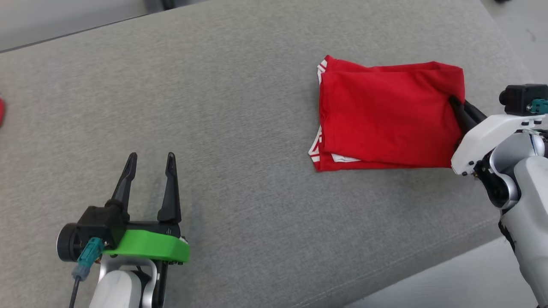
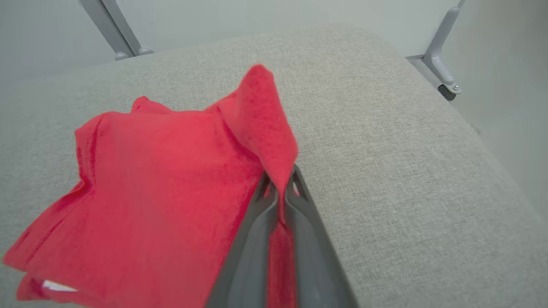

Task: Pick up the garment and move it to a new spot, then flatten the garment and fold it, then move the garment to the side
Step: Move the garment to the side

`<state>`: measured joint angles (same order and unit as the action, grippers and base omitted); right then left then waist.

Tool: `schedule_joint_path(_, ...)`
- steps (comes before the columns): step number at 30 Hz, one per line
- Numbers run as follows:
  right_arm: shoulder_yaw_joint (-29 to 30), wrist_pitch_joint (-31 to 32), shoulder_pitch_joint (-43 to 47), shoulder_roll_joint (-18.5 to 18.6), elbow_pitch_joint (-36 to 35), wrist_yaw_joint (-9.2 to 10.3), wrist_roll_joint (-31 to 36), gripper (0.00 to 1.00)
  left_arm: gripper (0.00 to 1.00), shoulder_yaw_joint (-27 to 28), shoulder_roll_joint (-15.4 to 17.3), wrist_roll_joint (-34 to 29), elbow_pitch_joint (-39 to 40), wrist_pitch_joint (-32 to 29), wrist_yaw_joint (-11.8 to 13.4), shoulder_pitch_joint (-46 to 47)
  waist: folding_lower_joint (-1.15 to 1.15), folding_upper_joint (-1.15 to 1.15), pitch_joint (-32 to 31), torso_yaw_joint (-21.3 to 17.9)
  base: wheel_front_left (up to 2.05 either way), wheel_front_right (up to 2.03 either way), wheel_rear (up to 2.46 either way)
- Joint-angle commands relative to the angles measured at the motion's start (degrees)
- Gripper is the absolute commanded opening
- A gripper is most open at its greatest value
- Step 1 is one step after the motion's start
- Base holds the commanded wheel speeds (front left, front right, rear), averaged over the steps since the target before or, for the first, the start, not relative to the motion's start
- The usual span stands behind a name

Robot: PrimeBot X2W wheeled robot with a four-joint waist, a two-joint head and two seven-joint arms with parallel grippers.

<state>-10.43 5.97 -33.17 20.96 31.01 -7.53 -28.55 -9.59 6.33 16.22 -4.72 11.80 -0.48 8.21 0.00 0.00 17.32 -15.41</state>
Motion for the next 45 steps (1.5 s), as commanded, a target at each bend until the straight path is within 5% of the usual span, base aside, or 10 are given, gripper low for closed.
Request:
schedule_joint_path(1, 0.3, -0.8, -1.0, -0.5, 0.2, 0.09, 0.3, 0.00, 1.00, -0.2, 0.8, -0.8, 0.6, -0.5, 0.1, 1.1, 0.00, 0.00, 4.9, -8.2, 0.00, 0.00, 0.00)
schedule_joint_path(7, 0.8, -3.1, -3.4, -1.8, 2.3, 0.09, 0.8, 0.00, 1.00, -1.0, 1.7, -1.4, 3.1, -2.2, 0.1, 1.6, 0.00, 0.00, 6.5, -8.6, 0.00, 0.00, 0.00)
schedule_joint_path(14, 1.3, -6.6, -8.9, -1.1, 6.0, 0.09, 3.7, 0.00, 1.00, -0.8, 2.2, -1.3, 5.4, -2.9, 0.8, 2.0, 0.00, 0.00, 7.8, -4.5, 0.00, 0.00, 0.00)
schedule_joint_path(30, 8.8, -6.9, -24.7, 8.6, 18.9, 0.09, 12.2, 0.00, 1.00, -2.1, 2.1, -1.3, 8.3, -2.5, 1.2, 3.5, 0.00, 0.00, 12.9, 6.2, 0.00, 0.00, 0.00)
schedule_joint_path(31, 9.4, -7.0, -25.0, 9.0, 19.6, 0.09, 12.7, 0.11, 1.00, -2.2, 2.0, -1.3, 8.2, -2.4, 1.3, 3.6, 0.00, 0.00, 13.0, 6.5, 0.00, 0.00, 0.00)
schedule_joint_path(33, 11.0, -8.2, -25.8, 9.7, 21.0, 0.09, 14.4, 1.00, 1.00, -2.3, 1.9, -1.2, 7.9, -2.3, 1.3, 3.8, 0.00, 0.00, 13.2, 7.1, 0.00, 0.00, 0.00)
schedule_joint_path(45, 14.6, -14.8, -26.1, 6.5, 24.7, 0.09, 19.8, 1.00, 1.00, -2.3, 1.0, 0.3, 5.2, -0.3, 1.4, 4.4, 0.00, 0.00, 9.6, 7.7, 0.00, 0.00, 0.00)
